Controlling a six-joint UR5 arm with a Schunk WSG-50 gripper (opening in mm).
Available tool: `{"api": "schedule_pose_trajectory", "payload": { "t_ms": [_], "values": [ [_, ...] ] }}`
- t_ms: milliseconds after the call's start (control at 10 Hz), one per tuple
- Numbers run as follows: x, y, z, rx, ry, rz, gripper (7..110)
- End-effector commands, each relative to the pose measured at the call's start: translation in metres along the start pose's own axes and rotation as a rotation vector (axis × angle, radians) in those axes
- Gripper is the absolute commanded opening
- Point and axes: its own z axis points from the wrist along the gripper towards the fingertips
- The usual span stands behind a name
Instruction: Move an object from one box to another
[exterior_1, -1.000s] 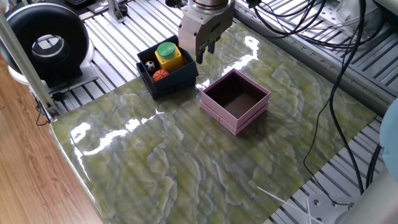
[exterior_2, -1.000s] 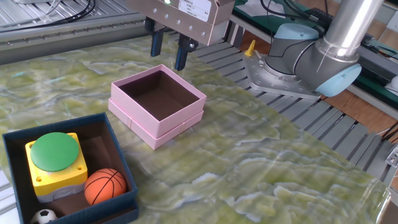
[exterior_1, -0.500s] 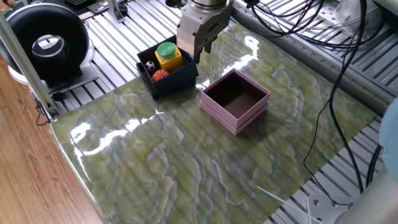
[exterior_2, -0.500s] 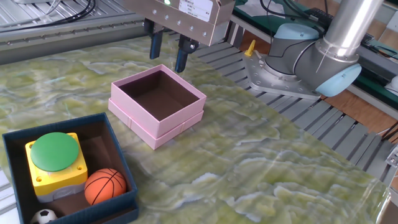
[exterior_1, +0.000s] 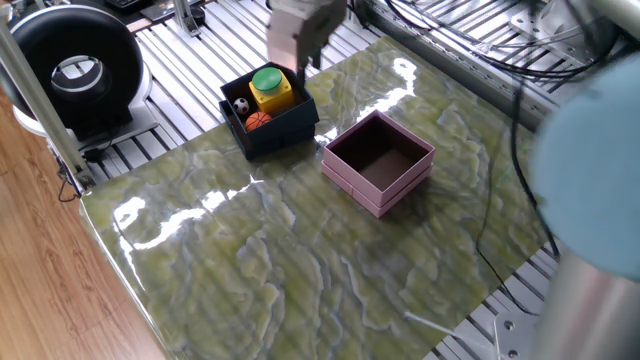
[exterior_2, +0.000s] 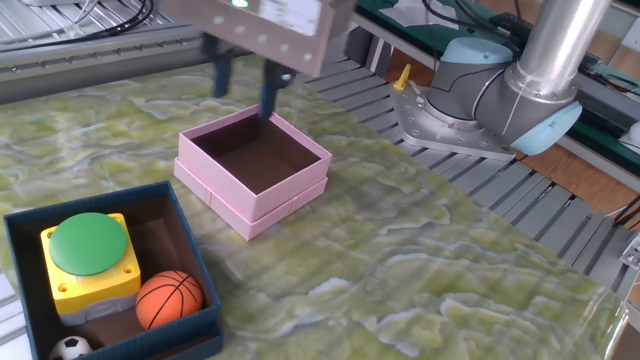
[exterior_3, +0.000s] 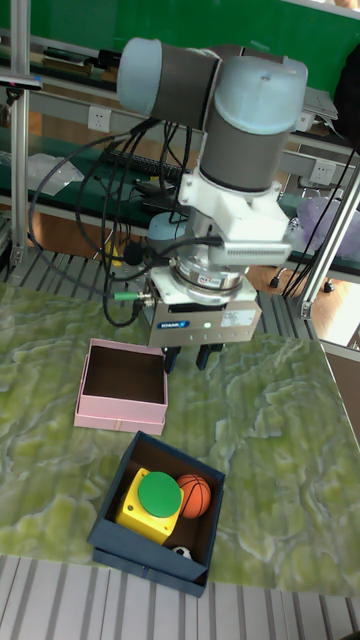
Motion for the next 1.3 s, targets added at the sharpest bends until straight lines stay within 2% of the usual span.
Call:
{"api": "schedule_pose_trajectory", "payload": {
  "t_ms": [0,100,200,300,600,800,900,1000,1100,1200],
  "values": [
    [-0.041,-0.005,0.010,0.009,0.002,-0.047,44],
    [-0.053,-0.005,0.020,0.009,-0.012,-0.026,44],
    [-0.061,0.001,0.027,-0.007,-0.020,-0.002,44],
    [-0.064,0.002,0.033,-0.001,-0.024,0.001,44],
    [-0.060,0.002,0.030,0.008,-0.013,-0.006,44],
    [-0.062,0.008,0.029,-0.014,-0.021,0.030,44],
    [-0.057,0.006,0.030,-0.008,-0.002,-0.066,44],
    [-0.048,-0.006,0.029,0.037,0.040,-0.218,44],
    [-0.050,-0.003,0.029,0.026,0.028,-0.256,44],
    [-0.059,0.002,0.029,-0.015,0.005,-0.284,44]
  ]
}}
